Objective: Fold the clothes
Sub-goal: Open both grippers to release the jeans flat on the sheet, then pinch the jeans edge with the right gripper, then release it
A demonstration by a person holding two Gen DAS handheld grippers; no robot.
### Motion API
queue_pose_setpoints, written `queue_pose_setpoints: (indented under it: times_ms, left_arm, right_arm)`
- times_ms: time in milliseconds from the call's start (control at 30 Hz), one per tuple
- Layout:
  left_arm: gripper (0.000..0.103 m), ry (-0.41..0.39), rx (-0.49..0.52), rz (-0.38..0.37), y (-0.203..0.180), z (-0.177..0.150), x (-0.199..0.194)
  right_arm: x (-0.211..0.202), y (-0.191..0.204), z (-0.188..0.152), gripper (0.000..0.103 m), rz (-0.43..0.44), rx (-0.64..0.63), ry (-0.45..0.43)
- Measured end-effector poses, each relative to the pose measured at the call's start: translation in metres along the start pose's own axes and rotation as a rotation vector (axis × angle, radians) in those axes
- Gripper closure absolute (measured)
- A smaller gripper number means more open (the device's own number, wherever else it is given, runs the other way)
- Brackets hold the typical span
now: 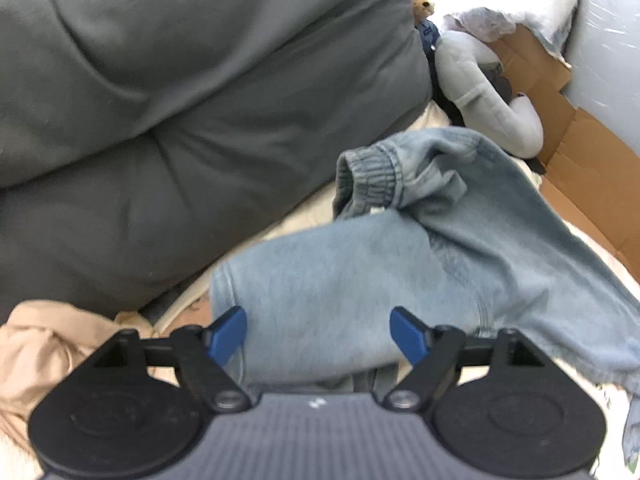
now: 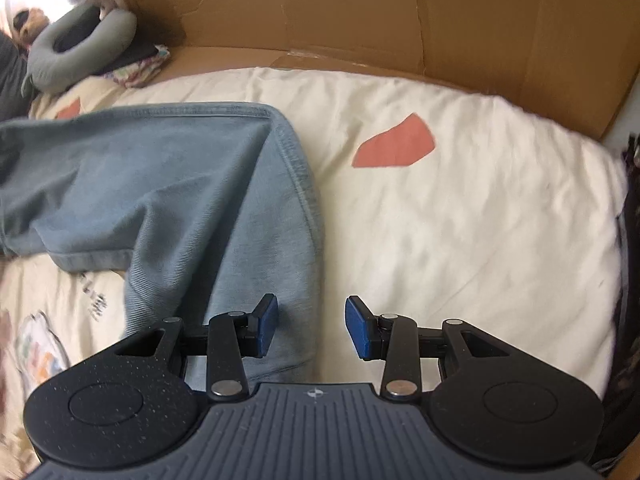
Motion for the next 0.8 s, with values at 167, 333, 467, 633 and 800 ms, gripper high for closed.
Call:
queue_pose_setpoints:
  times_ms: [167, 333, 467, 633, 800]
  left_arm:
    - [0.015, -0.027, 0.006, 0.03, 0.013, -0.015, -0.011]
    - [0.014, -0.039, 0.059, 0.105, 0.029, -0.031, -0.013]
    - [0.014, -0.022, 0.051, 0.143, 0.043, -0.041, -0.01]
    - [0.014, 0.0, 0.036, 0.147, 0.049, -0.049, -0.004]
    - [0.014, 0.012, 0.053, 0.131, 0.044, -0.053, 0.0]
  right_arm:
    - [0.015, 0.014, -0.002, 0.055, -0.027, 0.001, 0.028]
    - [0.026, 0.027, -0.004, 0.066, -0.047, -0.017, 0.04]
    - [0.016, 0.027, 0.003, 0.1, -0.058, -0.065, 0.033]
    - [-0.002, 0.011, 0.02, 0.1, -0.098, -0.057, -0.007]
    - [-0.018, -0.003, 0.04, 0.101, -0.149, -0.057, -0.06]
Point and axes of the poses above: each gripper's, at about its wrist camera, not at the fingertips, and x roughly the way its jaws point, y to its left, z to its top, the point moved 7 cm from there along x, roughly the way its jaws point, and after that the axes turned 4 degrees about z, right-handed, at the moved point
